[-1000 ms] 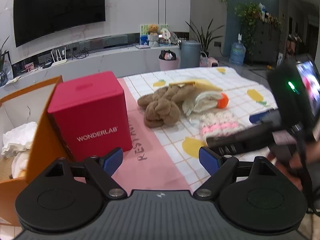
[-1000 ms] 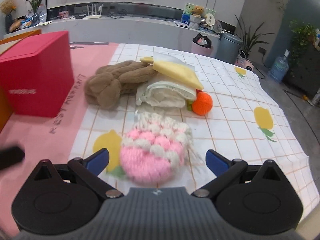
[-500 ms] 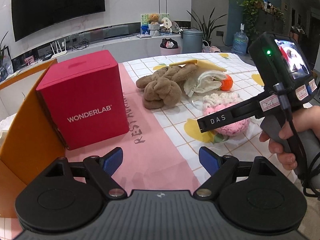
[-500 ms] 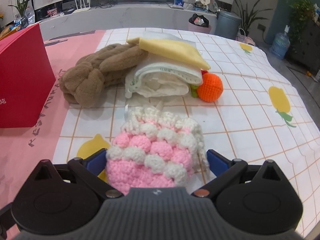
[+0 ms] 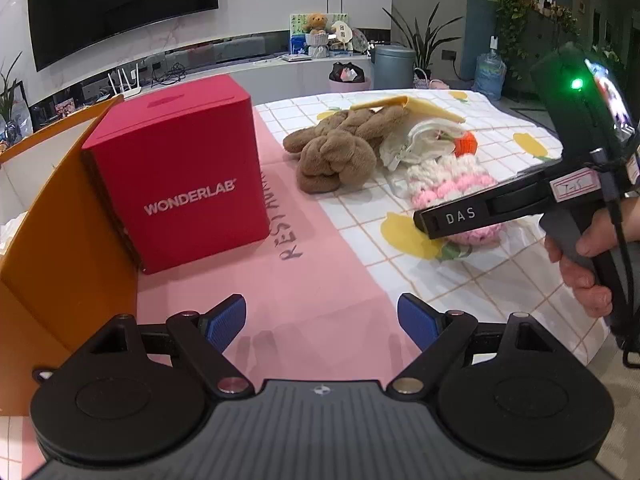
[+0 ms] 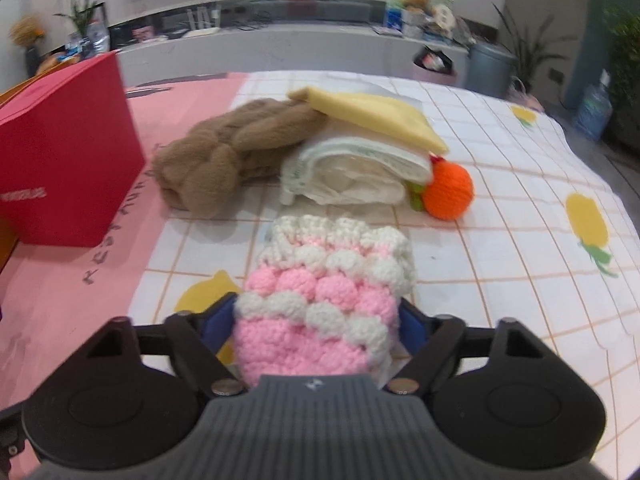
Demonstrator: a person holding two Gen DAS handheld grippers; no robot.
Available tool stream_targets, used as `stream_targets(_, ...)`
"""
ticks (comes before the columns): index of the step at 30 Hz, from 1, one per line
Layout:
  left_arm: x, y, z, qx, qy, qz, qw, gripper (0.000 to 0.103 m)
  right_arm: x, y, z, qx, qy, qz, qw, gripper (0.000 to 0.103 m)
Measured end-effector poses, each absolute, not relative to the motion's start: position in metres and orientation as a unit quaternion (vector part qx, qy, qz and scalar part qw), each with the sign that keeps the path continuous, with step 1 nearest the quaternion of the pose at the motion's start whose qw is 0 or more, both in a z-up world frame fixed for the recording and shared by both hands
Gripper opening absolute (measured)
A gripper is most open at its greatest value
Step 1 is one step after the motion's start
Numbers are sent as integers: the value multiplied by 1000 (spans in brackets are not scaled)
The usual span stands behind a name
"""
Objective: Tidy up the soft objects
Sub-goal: 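Grasp the pink-and-white knitted pouch with the right gripper, then grasp the brown fluffy towel with the left gripper while the right holds the pouch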
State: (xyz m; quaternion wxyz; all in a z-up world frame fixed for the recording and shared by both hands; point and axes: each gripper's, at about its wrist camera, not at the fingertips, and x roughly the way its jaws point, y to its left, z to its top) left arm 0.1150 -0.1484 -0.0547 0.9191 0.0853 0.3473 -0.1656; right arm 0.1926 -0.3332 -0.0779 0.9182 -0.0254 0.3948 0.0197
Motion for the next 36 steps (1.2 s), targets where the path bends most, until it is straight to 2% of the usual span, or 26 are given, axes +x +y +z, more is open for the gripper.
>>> stream_targets(4, 111, -146, -53, 89, 347, -158, 920, 100, 187, -319, -77, -76, 380, 24, 922, 60)
stream_targets(9, 103, -143, -49, 92, 340, -148, 924, 100, 173, -305, -77, -148, 362, 24, 920, 53)
stream_targets(23, 84, -166, -42, 105, 335, -140, 926, 100, 173, -366, -60, -113, 479, 48, 869, 52)
stream_targets(27, 90, -179, -48, 76, 343, -137, 926, 100, 183, -390, -63, -47, 508, 66, 858, 53)
stream_targets(36, 130, -208, -59, 121, 306, -127, 936, 100, 201, -395, -63, -52, 510, 91, 854, 54)
